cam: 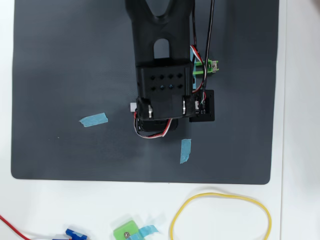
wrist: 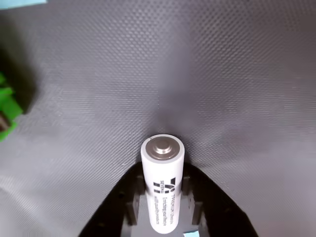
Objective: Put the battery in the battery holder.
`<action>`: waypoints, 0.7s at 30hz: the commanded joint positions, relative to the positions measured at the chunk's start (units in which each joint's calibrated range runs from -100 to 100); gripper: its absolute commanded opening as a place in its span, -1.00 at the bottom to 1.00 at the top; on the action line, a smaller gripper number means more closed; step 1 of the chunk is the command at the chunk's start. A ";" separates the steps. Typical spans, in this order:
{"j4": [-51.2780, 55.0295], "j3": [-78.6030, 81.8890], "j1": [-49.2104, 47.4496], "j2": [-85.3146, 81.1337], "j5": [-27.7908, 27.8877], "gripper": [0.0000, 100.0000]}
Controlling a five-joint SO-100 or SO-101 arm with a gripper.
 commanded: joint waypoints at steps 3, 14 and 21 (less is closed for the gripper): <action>2.96 -0.50 0.56 -0.37 -0.16 -1.00; -6.92 25.05 -9.61 -32.78 -0.16 -1.00; -6.31 29.64 -20.51 -38.58 -5.42 -1.00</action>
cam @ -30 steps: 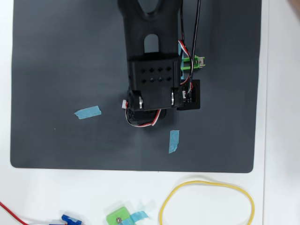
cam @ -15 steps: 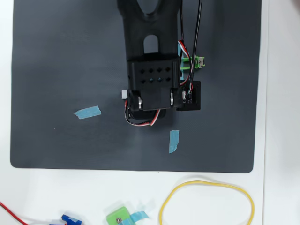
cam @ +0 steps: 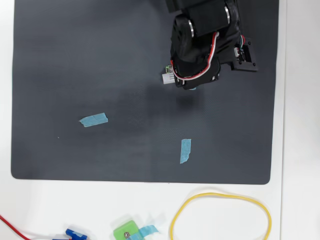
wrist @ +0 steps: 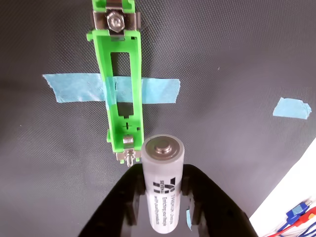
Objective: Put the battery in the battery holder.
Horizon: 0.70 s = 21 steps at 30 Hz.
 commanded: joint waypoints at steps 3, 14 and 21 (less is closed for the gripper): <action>0.24 -0.13 -2.81 -2.08 -4.93 -1.00; 0.24 2.34 -11.74 -2.08 -5.92 -1.00; -0.37 2.34 -12.46 -1.23 -6.28 -1.00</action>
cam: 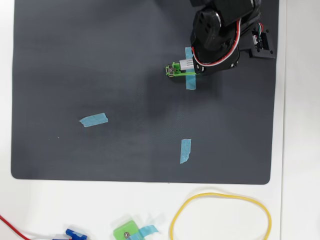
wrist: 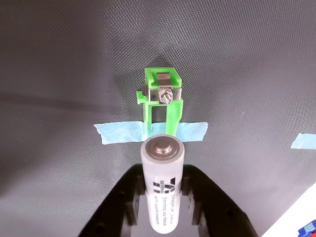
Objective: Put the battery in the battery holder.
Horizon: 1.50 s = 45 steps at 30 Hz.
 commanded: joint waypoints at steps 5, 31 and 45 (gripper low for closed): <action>-0.46 -0.38 -0.23 -1.14 -0.12 -1.00; -5.79 -1.09 0.39 4.57 -0.27 -1.00; -5.79 -1.09 0.49 4.74 -0.27 -1.00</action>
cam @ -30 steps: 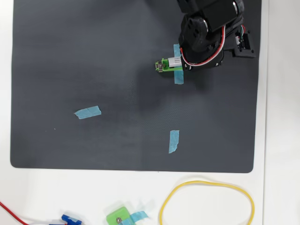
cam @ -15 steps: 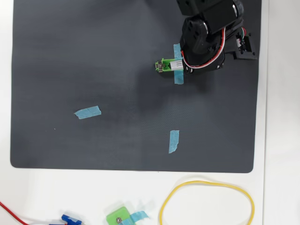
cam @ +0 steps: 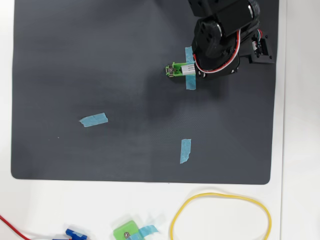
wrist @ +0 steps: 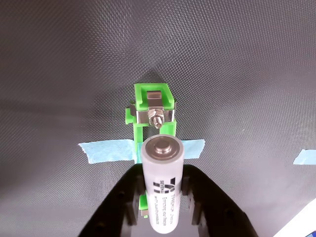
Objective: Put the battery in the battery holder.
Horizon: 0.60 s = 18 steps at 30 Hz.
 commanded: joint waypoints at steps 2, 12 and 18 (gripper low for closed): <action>-0.71 -1.09 0.61 -0.18 -0.27 -1.00; -0.71 -2.76 2.06 4.25 -0.27 -1.00; -0.80 -2.85 1.23 4.25 -0.27 -1.00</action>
